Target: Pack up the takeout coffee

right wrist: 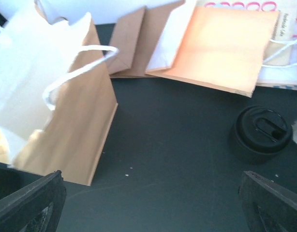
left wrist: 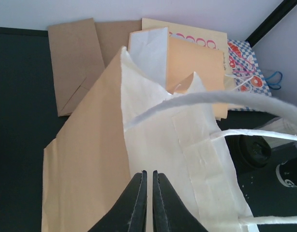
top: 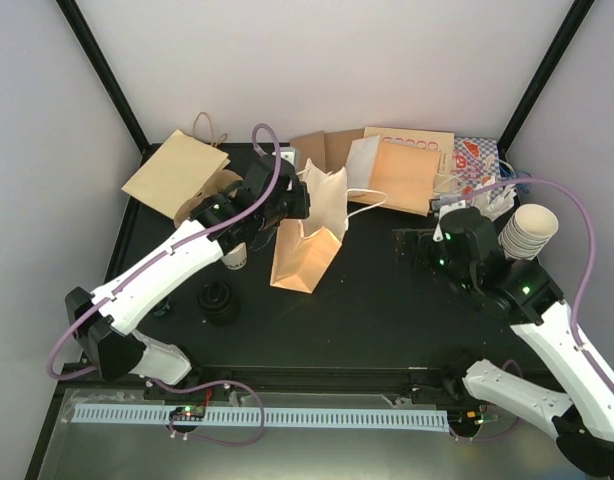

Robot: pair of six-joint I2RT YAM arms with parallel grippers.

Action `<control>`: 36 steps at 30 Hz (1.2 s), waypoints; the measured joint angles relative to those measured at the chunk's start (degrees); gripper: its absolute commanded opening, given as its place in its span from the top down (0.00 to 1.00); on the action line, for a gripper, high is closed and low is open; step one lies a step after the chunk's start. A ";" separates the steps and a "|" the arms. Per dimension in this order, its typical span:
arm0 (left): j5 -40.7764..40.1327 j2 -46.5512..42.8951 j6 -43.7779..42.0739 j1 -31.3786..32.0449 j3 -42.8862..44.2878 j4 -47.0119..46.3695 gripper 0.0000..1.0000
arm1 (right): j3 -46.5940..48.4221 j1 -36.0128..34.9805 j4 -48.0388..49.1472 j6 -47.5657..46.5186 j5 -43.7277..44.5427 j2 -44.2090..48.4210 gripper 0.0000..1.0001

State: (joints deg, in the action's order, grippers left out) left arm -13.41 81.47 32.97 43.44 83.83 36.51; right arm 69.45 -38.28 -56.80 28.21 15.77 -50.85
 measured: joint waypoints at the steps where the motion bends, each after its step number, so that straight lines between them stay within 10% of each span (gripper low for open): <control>1: 0.61 0.09 0.28 -0.33 0.00 -0.39 0.95 | -0.46 0.00 0.81 -0.28 -0.90 1.07 0.00; 36: 10.25 -1.99 8.04 -2.56 0.02 -8.48 0.98 | -8.61 0.00 6.73 -1.22 -7.37 4.31 0.00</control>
State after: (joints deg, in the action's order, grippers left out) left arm -3.16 79.48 41.01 40.88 83.85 28.03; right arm 60.84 -38.28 -50.06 26.98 8.40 -46.54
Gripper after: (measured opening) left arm 0.017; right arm 0.999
